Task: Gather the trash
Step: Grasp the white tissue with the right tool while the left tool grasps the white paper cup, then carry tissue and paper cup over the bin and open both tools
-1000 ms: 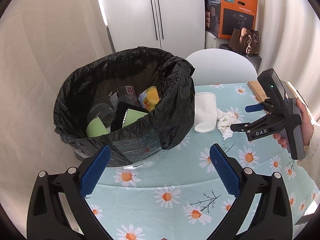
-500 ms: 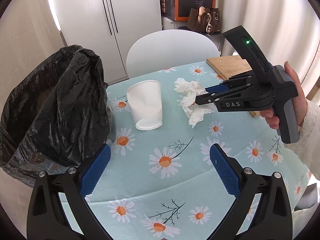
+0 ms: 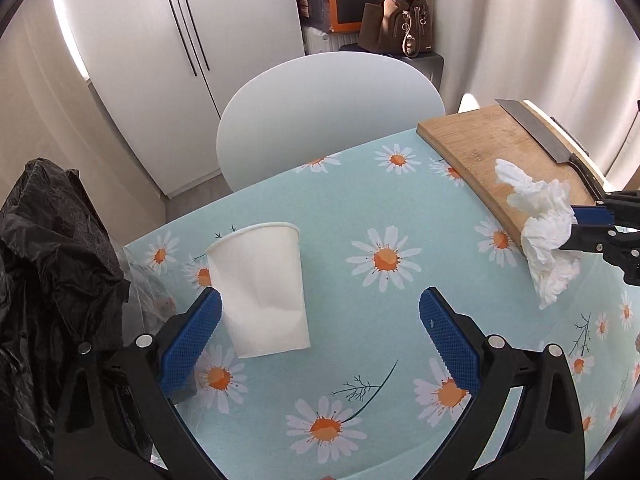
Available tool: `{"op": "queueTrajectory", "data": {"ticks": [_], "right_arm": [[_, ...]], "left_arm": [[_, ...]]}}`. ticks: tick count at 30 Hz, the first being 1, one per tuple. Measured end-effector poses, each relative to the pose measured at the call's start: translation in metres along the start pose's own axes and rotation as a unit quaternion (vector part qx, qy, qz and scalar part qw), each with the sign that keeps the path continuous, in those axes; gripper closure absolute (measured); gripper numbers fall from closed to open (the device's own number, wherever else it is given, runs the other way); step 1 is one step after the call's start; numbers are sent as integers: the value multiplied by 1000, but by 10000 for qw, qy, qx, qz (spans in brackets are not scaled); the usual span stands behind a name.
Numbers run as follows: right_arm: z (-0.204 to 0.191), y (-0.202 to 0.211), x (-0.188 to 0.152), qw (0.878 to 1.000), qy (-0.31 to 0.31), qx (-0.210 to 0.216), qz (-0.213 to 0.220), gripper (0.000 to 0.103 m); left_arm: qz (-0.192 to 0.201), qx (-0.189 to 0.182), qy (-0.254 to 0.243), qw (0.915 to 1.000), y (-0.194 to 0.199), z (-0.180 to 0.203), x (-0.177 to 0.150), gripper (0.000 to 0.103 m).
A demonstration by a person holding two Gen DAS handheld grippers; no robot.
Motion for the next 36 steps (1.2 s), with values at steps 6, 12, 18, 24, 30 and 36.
{"op": "queueTrajectory", "data": {"ticks": [6, 12, 18, 24, 30, 36], "right_arm": [[-6, 11, -5, 9998, -121, 58, 177, 76], [-6, 17, -11, 9989, -405, 75, 220, 75], [-1, 20, -19, 9990, -428, -7, 131, 75], [-1, 29, -20, 9996, -275, 35, 68, 75], [-13, 43, -10, 9997, -52, 227, 121, 75], [-36, 58, 3, 9985, 300, 404, 197, 75]], "left_arm": [[-172, 427, -38, 9989, -31, -13, 12, 6], [-460, 410, -99, 9980, -58, -16, 9, 10], [-836, 221, -36, 9962, -73, -15, -3, 51], [-744, 36, -283, 9968, -44, 6, -7, 51], [-468, -49, 212, 9987, 6, 16, -7, 51], [-173, -150, 468, 9986, 58, 21, -10, 51]]}}
Point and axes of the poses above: each gripper's, at about its wrist camera, not at the fingertips, and y roughly against the way its jaws point, z to its right, x to its top, the point moved 8 cm from there along -y, roughly the way its jaws point, and after that the axes turned 4 degrees about z, right-handed, at the moved point
